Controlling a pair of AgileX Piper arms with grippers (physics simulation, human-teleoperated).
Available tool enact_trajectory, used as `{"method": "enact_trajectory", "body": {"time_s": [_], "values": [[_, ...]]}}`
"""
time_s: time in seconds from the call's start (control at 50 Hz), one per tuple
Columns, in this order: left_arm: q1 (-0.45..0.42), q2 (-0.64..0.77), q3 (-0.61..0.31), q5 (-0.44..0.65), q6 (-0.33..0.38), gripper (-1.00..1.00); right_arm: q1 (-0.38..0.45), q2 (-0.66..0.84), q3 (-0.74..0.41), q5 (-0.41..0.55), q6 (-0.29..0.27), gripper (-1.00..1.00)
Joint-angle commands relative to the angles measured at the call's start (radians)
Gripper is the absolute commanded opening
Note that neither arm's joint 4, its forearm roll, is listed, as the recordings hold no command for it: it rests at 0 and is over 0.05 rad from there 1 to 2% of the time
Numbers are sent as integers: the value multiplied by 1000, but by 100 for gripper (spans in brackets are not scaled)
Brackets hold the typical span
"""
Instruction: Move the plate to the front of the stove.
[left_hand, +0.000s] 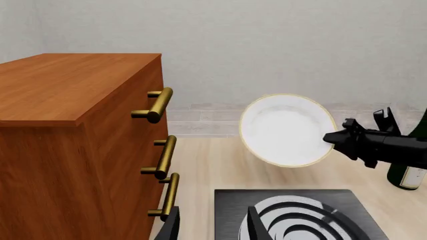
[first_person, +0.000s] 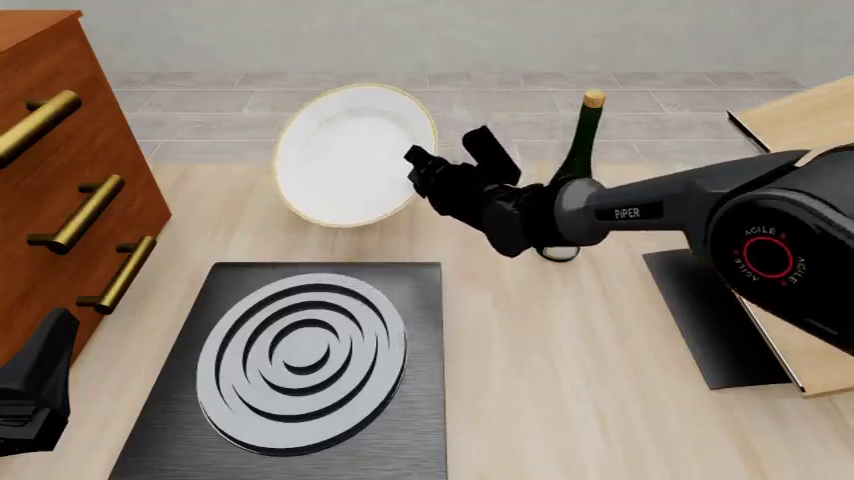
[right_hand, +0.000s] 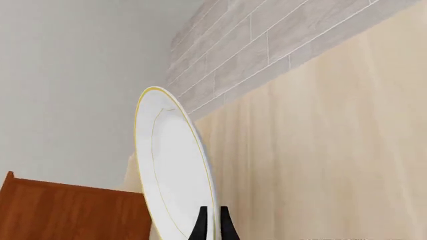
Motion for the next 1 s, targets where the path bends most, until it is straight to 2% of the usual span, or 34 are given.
{"method": "enact_trajectory", "body": {"time_s": [0.02, 0.08, 0.5, 1.0], "values": [[0, 0, 0, 0, 0, 100, -12, 44, -17, -9, 72, -100], [0, 0, 0, 0, 0, 100, -13, 55, -20, -2, 85, -100], [0, 0, 0, 0, 0, 100, 7, 81, -33, 6, 72, -100], [0, 0, 0, 0, 0, 100, -21, 163, -95, 11, 68, -100]]}}
